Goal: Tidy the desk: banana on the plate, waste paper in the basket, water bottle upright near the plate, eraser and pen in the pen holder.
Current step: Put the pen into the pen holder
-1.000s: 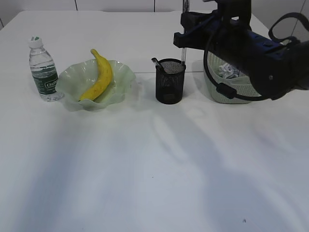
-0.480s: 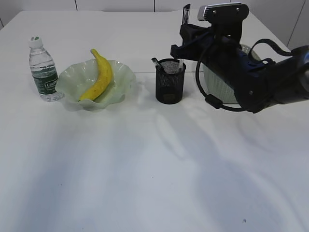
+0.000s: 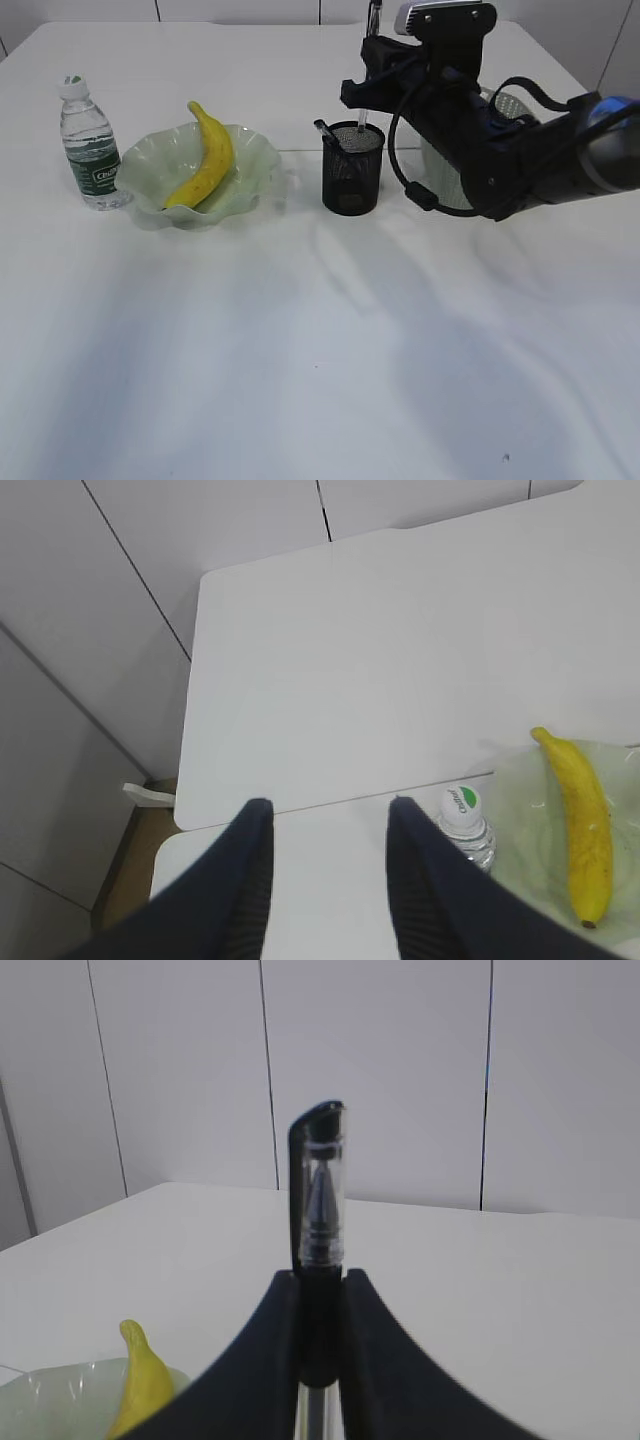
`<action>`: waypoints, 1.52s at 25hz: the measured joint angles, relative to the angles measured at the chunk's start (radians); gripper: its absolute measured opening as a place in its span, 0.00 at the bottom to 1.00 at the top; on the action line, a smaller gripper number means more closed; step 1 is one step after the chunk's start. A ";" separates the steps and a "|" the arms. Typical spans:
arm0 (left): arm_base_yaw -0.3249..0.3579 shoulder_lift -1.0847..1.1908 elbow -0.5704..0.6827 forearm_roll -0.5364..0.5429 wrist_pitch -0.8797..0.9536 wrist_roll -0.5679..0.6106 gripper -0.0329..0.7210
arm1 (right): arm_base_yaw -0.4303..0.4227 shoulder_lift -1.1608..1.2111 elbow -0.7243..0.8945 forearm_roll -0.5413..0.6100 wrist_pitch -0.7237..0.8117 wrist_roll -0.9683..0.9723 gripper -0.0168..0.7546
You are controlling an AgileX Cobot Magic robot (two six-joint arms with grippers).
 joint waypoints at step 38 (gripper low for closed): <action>0.000 0.000 0.000 0.004 -0.025 0.002 0.39 | -0.034 0.226 -0.259 0.008 0.122 -0.014 0.11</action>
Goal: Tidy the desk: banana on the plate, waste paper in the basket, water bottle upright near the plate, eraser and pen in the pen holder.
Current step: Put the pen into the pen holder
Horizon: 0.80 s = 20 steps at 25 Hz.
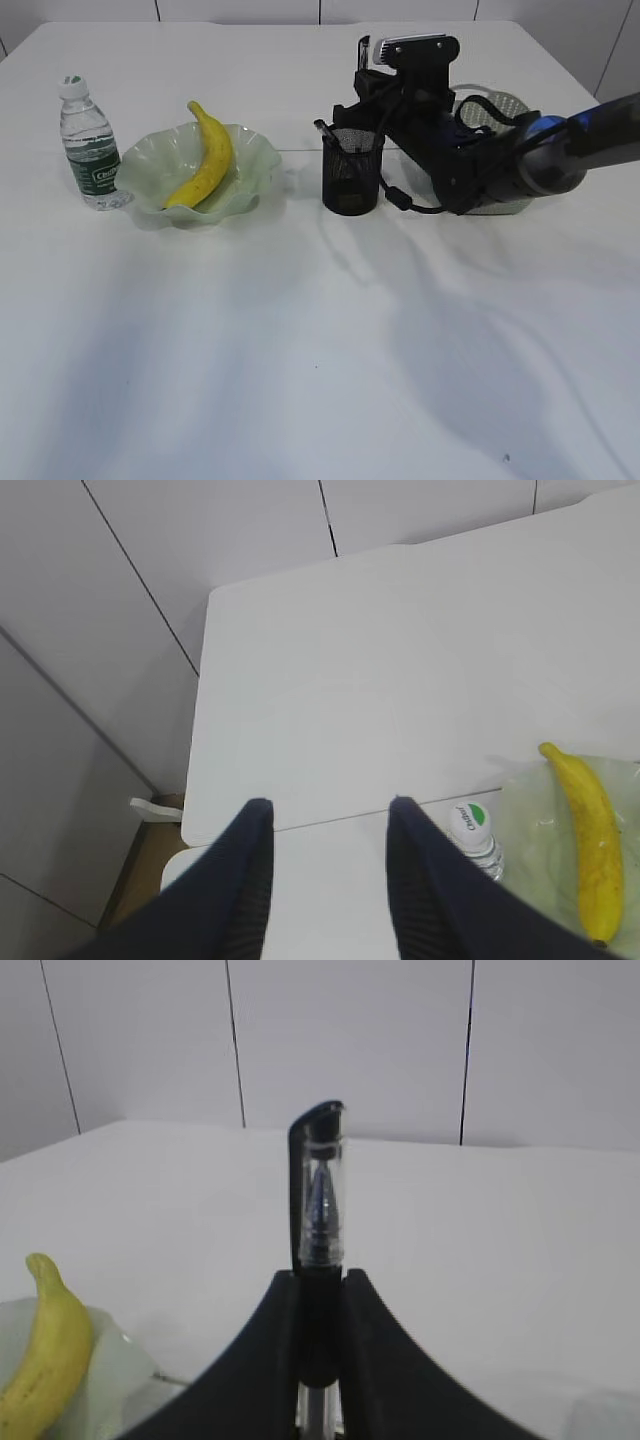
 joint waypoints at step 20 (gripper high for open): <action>0.000 0.000 0.000 0.000 -0.008 0.000 0.39 | -0.002 0.032 -0.002 0.000 0.044 -0.025 0.11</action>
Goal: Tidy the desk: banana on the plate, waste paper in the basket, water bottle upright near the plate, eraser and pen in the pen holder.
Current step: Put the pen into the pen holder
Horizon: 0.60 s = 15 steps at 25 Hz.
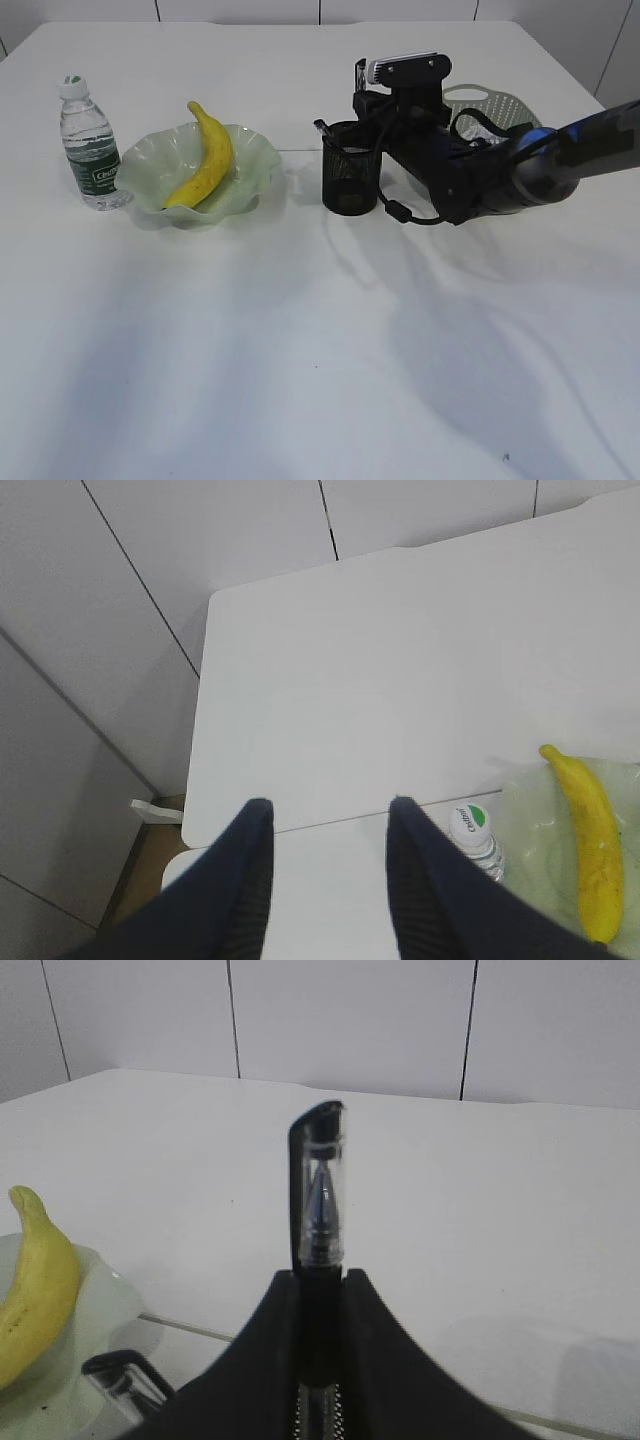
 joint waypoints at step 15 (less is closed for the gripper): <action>0.000 0.000 0.000 0.000 0.000 0.000 0.39 | 0.000 0.000 0.000 0.000 0.000 -0.023 0.11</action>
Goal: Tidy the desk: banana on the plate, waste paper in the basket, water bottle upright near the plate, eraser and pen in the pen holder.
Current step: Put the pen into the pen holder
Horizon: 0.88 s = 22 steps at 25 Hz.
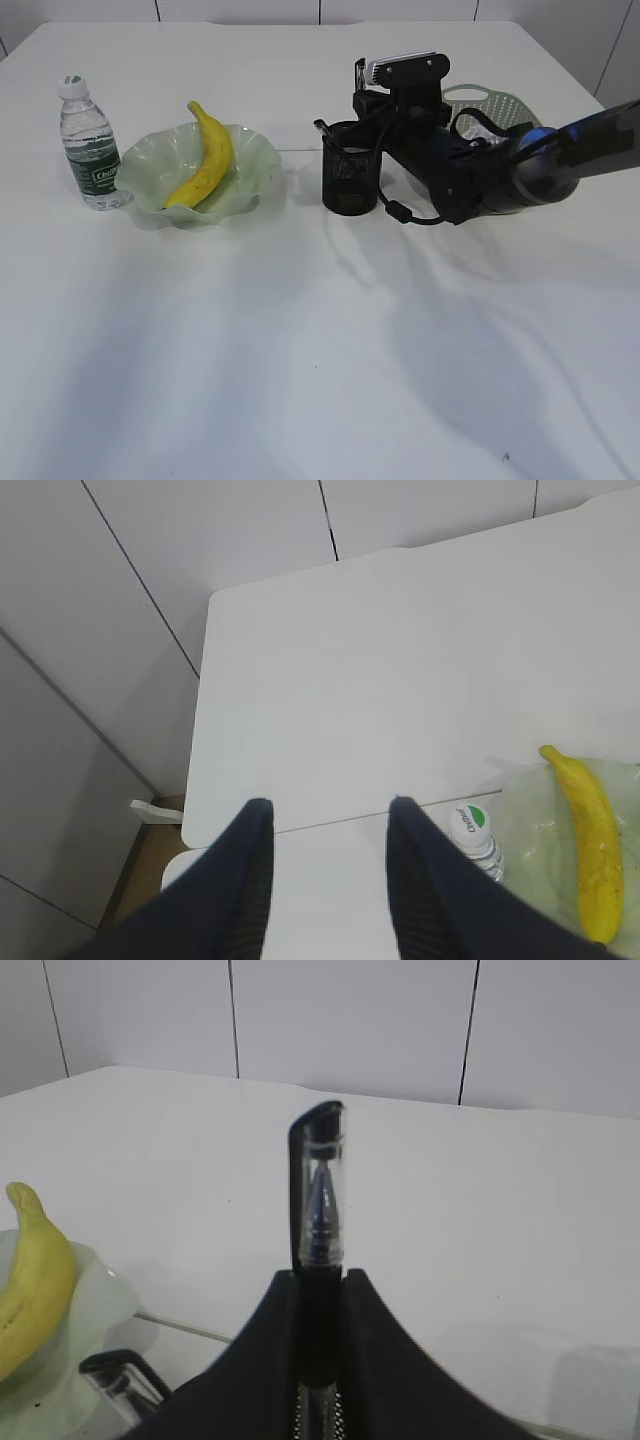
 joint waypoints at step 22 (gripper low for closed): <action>0.000 0.000 0.000 0.000 -0.025 0.000 0.39 | 0.000 0.000 0.000 0.000 0.006 -0.004 0.25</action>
